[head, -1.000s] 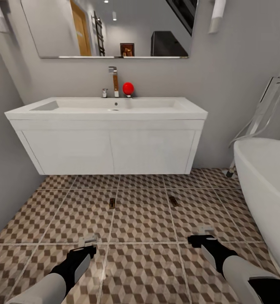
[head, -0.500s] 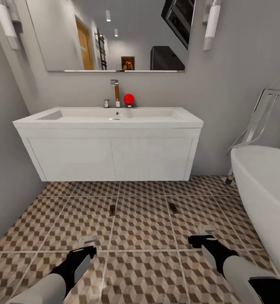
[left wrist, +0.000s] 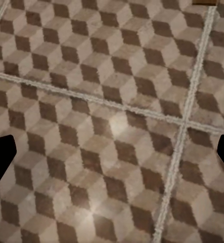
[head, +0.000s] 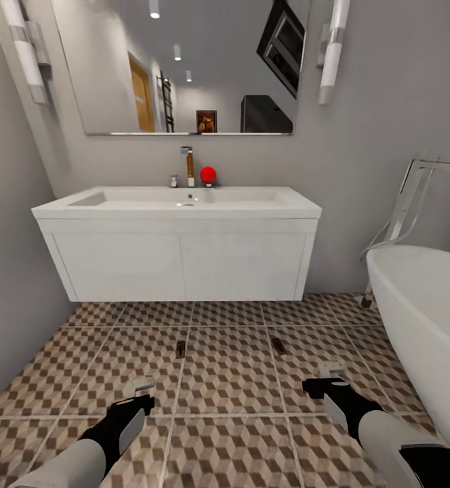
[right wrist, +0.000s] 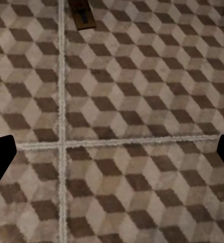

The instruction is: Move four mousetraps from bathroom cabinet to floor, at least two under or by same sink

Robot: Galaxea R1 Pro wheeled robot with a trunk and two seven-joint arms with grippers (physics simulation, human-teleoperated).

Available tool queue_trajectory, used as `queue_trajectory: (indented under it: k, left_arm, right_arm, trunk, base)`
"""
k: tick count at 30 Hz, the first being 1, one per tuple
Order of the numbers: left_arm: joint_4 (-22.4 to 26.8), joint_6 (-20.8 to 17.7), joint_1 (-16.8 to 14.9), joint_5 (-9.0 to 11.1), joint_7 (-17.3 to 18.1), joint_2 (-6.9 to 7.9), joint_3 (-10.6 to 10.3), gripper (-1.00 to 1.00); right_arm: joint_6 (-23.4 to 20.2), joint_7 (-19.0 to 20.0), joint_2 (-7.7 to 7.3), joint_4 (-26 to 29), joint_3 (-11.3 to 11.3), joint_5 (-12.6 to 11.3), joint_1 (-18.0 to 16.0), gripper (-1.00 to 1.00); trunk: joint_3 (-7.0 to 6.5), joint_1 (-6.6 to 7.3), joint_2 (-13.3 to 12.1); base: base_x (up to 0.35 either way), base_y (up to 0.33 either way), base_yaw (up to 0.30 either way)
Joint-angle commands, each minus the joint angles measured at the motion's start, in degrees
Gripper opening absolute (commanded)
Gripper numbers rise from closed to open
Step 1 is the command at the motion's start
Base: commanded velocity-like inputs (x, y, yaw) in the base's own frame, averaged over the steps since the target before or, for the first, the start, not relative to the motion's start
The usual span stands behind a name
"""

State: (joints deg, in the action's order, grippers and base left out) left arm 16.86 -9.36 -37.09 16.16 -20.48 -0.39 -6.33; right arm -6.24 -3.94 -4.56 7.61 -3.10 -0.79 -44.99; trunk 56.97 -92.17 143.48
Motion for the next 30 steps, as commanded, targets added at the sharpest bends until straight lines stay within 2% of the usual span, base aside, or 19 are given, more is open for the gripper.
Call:
queue_trajectory:
  k: [1,12,13,20,21,30]
  left_arm:
    - [0.1,-0.3,0.0,0.5,-0.4,0.04,-0.5,1.00]
    - [-0.1,-0.3,0.0,0.8,-0.4,0.07,-0.4,1.00]
    - [-0.5,-0.3,0.0,0.9,-0.5,0.06,-0.4,1.00]
    - [-0.8,-0.2,0.0,1.1,-0.5,0.09,-0.4,1.00]
    - [-0.8,-0.2,0.0,2.4,-0.5,0.09,-0.4,1.00]
    - [-0.9,-0.1,0.0,4.7,-0.4,0.08,-0.4,1.00]
  right_arm:
    - [-0.5,-0.2,-0.01,0.1,-0.3,-0.1,0.0,1.00]
    - [-0.4,-0.5,-0.21,-0.2,-0.3,-0.1,0.0,1.00]
    - [0.6,-0.6,-0.71,-3.1,-0.3,-0.2,0.0,1.00]
    - [2.7,-0.7,-0.78,-4.2,-0.4,-0.3,0.0,1.00]
    - [3.5,-1.0,-0.80,-5.4,-0.4,-0.2,0.0,1.00]
    - [6.2,-1.1,-0.80,-6.6,-0.4,-0.2,0.0,1.00]
  trunk:
    - [-0.17,0.04,0.0]
    - [-2.61,0.32,-0.1]
    - [-2.83,0.34,-0.2]
    - [-4.34,0.72,-0.6]
    - [-4.52,0.94,-1.0]
    - [-6.14,2.91,-4.6]
  base:
    - [0.000,0.000,0.000]
    - [0.000,0.000,0.000]
    - [0.000,0.000,0.000]
    - [0.000,0.000,0.000]
    - [0.000,0.000,0.000]
    - [0.000,0.000,0.000]
